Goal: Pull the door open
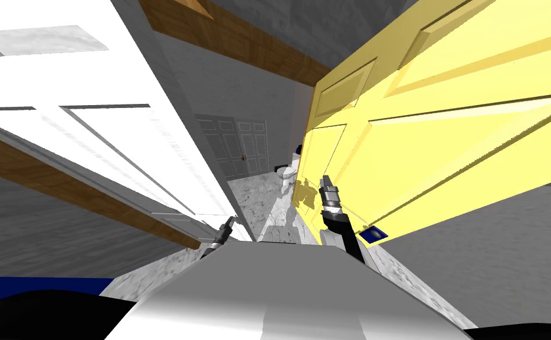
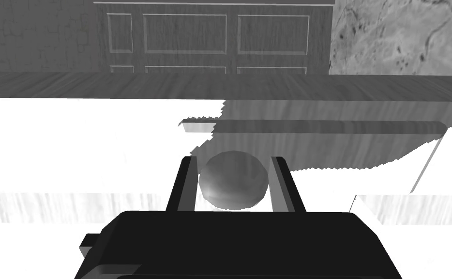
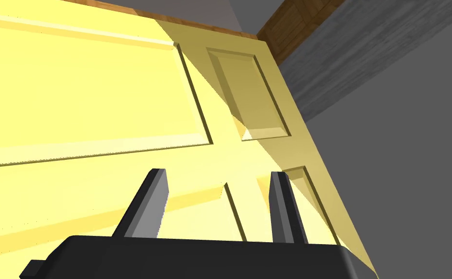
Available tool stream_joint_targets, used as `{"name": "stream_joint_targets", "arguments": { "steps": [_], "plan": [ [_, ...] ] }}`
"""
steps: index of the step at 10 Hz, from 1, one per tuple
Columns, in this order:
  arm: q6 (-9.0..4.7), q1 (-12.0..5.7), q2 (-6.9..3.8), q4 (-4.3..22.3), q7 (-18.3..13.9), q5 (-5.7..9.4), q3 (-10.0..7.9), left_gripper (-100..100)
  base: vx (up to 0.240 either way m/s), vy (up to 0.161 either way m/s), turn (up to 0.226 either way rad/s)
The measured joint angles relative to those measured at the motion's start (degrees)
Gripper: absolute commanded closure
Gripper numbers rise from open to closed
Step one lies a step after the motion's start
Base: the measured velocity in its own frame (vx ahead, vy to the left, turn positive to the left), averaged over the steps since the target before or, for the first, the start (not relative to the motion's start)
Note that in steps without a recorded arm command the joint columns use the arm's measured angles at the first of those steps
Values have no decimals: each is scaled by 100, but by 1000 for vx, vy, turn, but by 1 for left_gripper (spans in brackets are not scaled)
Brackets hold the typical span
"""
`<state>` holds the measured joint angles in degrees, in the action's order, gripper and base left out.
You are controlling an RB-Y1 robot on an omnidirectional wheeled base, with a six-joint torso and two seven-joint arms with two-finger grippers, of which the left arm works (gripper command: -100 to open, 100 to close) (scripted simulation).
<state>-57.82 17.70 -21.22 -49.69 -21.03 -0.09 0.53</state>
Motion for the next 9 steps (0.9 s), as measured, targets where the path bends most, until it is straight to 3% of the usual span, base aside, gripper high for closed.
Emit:
{"name": "stream_joint_targets", "arguments": {
  "steps": [6, 7, 9],
  "plan": [
    [20, -701, 68, 614, 51, -14, 24, 100, -176, 44, -73],
    [73, -814, 93, 670, 75, -18, 28, 100, -114, 21, -39],
    [48, -1002, 109, 890, 85, -25, 43, 100, -107, 34, -49]
  ]
}}
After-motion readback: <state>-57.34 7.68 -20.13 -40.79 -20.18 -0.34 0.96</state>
